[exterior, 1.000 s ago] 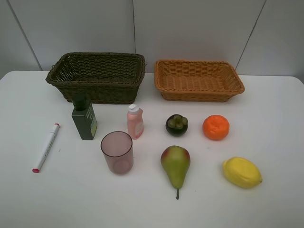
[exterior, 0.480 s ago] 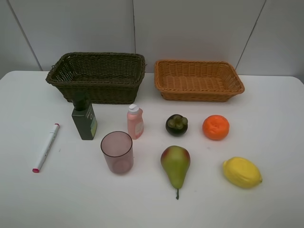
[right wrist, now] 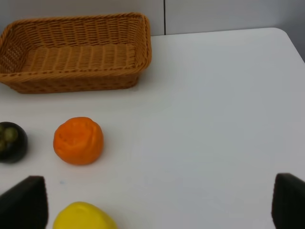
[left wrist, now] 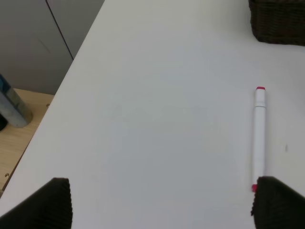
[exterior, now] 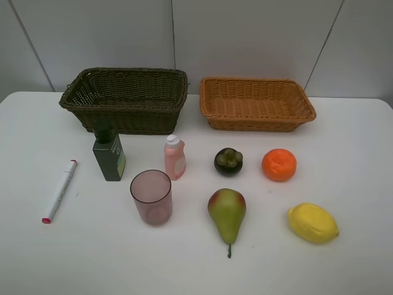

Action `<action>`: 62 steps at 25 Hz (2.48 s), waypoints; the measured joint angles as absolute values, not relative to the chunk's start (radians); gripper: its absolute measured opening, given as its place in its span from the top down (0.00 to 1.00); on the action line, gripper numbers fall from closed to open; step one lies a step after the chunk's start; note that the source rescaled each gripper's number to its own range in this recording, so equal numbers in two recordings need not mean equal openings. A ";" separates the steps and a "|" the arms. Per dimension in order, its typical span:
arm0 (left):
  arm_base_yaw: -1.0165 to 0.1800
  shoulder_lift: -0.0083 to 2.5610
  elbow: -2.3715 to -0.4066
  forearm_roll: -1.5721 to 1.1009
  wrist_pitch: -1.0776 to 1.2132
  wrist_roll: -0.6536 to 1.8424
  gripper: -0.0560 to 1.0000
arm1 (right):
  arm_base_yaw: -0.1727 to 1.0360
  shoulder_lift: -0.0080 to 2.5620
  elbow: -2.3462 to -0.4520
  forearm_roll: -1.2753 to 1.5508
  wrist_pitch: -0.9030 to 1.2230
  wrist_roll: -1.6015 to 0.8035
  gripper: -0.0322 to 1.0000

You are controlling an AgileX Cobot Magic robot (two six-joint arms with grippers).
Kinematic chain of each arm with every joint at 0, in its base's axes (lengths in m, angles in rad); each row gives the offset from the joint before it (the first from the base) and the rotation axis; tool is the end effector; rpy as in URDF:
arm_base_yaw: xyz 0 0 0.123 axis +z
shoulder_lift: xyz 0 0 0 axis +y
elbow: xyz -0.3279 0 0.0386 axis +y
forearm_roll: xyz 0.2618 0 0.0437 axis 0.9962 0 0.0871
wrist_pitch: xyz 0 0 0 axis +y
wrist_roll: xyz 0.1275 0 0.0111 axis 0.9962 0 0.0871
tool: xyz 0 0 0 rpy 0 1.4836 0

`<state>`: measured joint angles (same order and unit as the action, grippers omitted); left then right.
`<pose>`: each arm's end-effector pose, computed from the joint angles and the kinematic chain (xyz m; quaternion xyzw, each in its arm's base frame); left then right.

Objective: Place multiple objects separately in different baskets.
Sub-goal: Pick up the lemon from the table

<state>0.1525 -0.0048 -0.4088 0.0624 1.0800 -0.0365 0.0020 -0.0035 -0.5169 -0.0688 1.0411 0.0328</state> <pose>0.0000 0.0071 0.2354 -0.0831 0.8752 0.0587 0.4729 -0.0066 -0.0076 0.2750 0.0143 0.8420 -0.0250 0.5387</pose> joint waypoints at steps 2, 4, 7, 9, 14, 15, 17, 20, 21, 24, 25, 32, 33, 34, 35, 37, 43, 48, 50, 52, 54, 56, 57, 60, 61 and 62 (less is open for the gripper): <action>0.152 -0.005 -0.409 0.062 1.080 -0.037 0.00 | 0.002 -0.003 -0.517 -0.069 1.041 0.033 0.00; 0.152 -0.005 -0.409 0.062 1.080 -0.037 0.00 | 0.002 -0.003 -0.517 -0.069 1.041 0.033 0.00; 0.152 -0.005 -0.409 0.062 1.080 -0.037 0.00 | 0.002 -0.003 -0.517 -0.068 1.041 0.033 0.00; 0.152 -0.005 -0.409 0.062 1.080 -0.037 0.00 | 0.002 -0.003 -0.517 -0.068 1.041 0.033 0.00; 0.152 -0.005 -0.409 0.062 1.080 -0.037 0.00 | 0.002 -0.003 -0.517 -0.068 1.041 0.033 0.00; 0.152 -0.005 -0.409 0.062 1.080 -0.037 0.00 | 0.002 -0.003 -0.517 -0.068 1.041 0.033 0.00; 0.152 -0.005 -0.409 0.062 1.080 -0.037 0.00 | 0.002 -0.003 -0.517 -0.068 1.041 0.033 0.00; 0.152 -0.005 -0.409 0.062 1.080 -0.037 0.00 | 0.002 -0.003 -0.517 -0.068 1.041 0.033 0.00; 0.152 -0.005 -0.409 0.062 1.080 -0.037 0.00 | 0.002 -0.003 -0.517 -0.068 1.041 0.033 0.00; 0.152 -0.005 -0.409 0.062 1.080 -0.037 0.00 | 0.002 -0.003 -0.517 -0.068 1.041 0.033 0.00; 0.152 -0.005 -0.409 0.062 1.080 -0.037 0.00 | 0.002 -0.003 -0.517 -0.068 1.041 0.033 0.00; 0.152 -0.005 -0.409 0.062 1.080 -0.037 0.00 | 0.002 -0.003 -0.517 -0.068 1.041 0.033 0.00; 0.152 -0.005 -0.409 0.062 1.080 -0.037 0.00 | 0.002 -0.003 -0.517 -0.068 1.041 0.033 0.00; 0.152 -0.005 -0.409 0.062 1.080 -0.037 0.00 | 0.002 -0.003 -0.517 -0.068 1.041 0.033 0.00; 0.152 -0.005 -0.409 0.062 1.080 -0.037 0.00 | 0.002 -0.003 -0.517 -0.068 1.041 0.033 0.00; 0.152 -0.005 -0.409 0.062 1.080 -0.037 0.00 | 0.002 -0.003 -0.517 -0.068 1.041 0.033 0.00; 0.152 -0.005 -0.409 0.062 1.080 -0.037 0.00 | 0.002 -0.003 -0.517 -0.068 1.041 0.033 0.00; 0.152 -0.005 -0.409 0.062 1.080 -0.037 0.00 | 0.002 -0.003 -0.517 -0.068 1.041 0.033 0.00; 0.152 -0.005 -0.409 0.062 1.080 -0.037 0.00 | 0.002 -0.003 -0.517 -0.068 1.041 0.033 0.00; 0.152 -0.005 -0.409 0.062 1.080 -0.037 0.00 | 0.002 -0.003 -0.517 -0.068 1.041 0.033 0.00; 0.152 -0.005 -0.409 0.062 1.080 -0.037 0.00 | 0.002 -0.003 -0.517 -0.068 1.041 0.033 0.00; 0.152 -0.005 -0.409 0.062 1.080 -0.037 0.00 | 0.002 -0.003 -0.517 -0.068 1.041 0.033 0.00; 0.152 -0.005 -0.409 0.062 1.080 -0.037 0.00 | 0.002 -0.003 -0.517 -0.068 1.041 0.033 0.00; 0.152 -0.005 -0.409 0.062 1.080 -0.037 0.00 | 0.002 -0.003 -0.517 -0.068 1.041 0.033 0.00; 0.152 -0.005 -0.409 0.062 1.080 -0.037 0.00 | 0.002 -0.003 -0.517 -0.068 1.041 0.033 0.00; 0.152 -0.005 -0.409 0.062 1.080 -0.037 0.00 | 0.002 -0.003 -0.517 -0.068 1.041 0.033 0.00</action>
